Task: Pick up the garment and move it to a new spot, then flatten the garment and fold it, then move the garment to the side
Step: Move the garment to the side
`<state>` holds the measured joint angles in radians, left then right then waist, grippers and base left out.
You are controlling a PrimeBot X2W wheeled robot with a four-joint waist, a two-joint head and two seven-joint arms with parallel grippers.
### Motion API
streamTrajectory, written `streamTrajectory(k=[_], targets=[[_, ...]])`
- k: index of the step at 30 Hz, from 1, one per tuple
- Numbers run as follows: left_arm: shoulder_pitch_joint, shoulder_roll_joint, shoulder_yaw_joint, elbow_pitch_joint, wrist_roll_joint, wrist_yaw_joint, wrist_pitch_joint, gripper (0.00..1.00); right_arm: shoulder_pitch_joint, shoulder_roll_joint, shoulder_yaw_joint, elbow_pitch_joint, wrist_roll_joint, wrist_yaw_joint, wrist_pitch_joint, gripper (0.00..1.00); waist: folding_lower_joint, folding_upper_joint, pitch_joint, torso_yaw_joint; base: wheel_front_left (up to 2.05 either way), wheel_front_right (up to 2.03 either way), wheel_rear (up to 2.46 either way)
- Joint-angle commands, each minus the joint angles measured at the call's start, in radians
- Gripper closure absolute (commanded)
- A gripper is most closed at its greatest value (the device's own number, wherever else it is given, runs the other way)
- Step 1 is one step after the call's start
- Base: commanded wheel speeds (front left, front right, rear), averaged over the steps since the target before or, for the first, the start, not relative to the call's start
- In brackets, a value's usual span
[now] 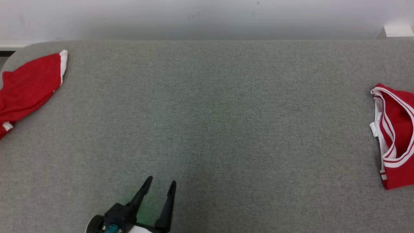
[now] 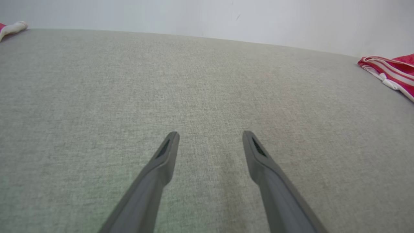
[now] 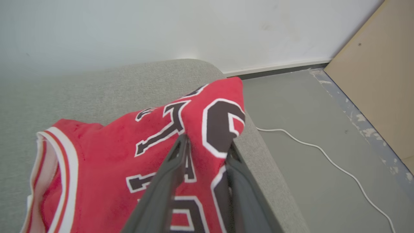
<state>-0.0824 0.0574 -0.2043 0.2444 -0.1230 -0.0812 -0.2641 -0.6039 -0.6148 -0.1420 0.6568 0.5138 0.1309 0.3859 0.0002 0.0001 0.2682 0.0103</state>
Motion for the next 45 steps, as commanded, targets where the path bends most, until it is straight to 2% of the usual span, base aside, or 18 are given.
streamTrajectory(k=[1,8,13,19,24,29,33,38,45], targets=[[-0.005,0.007,0.004,0.001,0.012,-0.002,0.000,0.00,-0.019,0.004,-0.015,0.024,-0.039,0.000,-0.023,0.00,-0.0002,-0.0001,0.003,0.004,0.00,0.00,0.00],[0.028,0.002,0.022,0.004,-0.004,0.006,0.000,0.00,-0.048,-0.001,-0.118,0.119,-0.276,-0.001,-0.113,0.00,-0.0002,-0.0001,-0.036,-0.014,0.00,0.00,0.00],[0.051,-0.002,0.037,-0.002,-0.019,0.016,0.000,0.00,-0.019,0.041,-0.139,0.066,-0.368,-0.001,-0.163,0.00,-0.0002,-0.0001,-0.095,-0.033,0.00,0.00,0.00],[0.098,-0.004,0.051,-0.006,-0.042,0.032,0.000,0.00,0.100,0.115,-0.076,-0.118,-0.346,-0.001,-0.303,0.00,-0.0002,-0.0001,-0.198,-0.051,0.00,0.00,0.00],[0.142,-0.005,0.062,-0.011,-0.052,0.047,0.000,0.00,0.294,0.186,-0.046,-0.317,-0.306,-0.002,-0.439,0.00,-0.0002,-0.0001,-0.271,-0.045,0.00,0.00,0.00],[0.167,-0.005,0.067,-0.020,-0.054,0.061,0.000,0.00,0.508,0.303,-0.059,-0.462,-0.318,-0.002,-0.579,0.00,-0.0002,-0.0001,-0.303,-0.023,0.00,0.00,0.00],[0.176,-0.005,0.063,-0.021,-0.054,0.065,0.000,0.00,0.652,0.399,-0.044,-0.516,-0.347,-0.002,-0.641,0.00,-0.0002,-0.0001,-0.322,-0.007,0.00,0.00,0.00],[0.185,-0.005,0.055,-0.015,-0.037,0.066,0.000,0.00,0.752,0.500,-0.023,-0.577,-0.367,-0.002,-0.650,0.00,-0.0002,-0.0001,-0.336,-0.001,0.00,0.00,0.00],[0.191,-0.005,0.046,-0.005,-0.026,0.052,0.000,0.00,0.828,0.555,-0.003,-0.578,-0.354,-0.002,-0.651,0.00,-0.0002,-0.0001,-0.348,-0.009,0.00,0.00,0.00]])
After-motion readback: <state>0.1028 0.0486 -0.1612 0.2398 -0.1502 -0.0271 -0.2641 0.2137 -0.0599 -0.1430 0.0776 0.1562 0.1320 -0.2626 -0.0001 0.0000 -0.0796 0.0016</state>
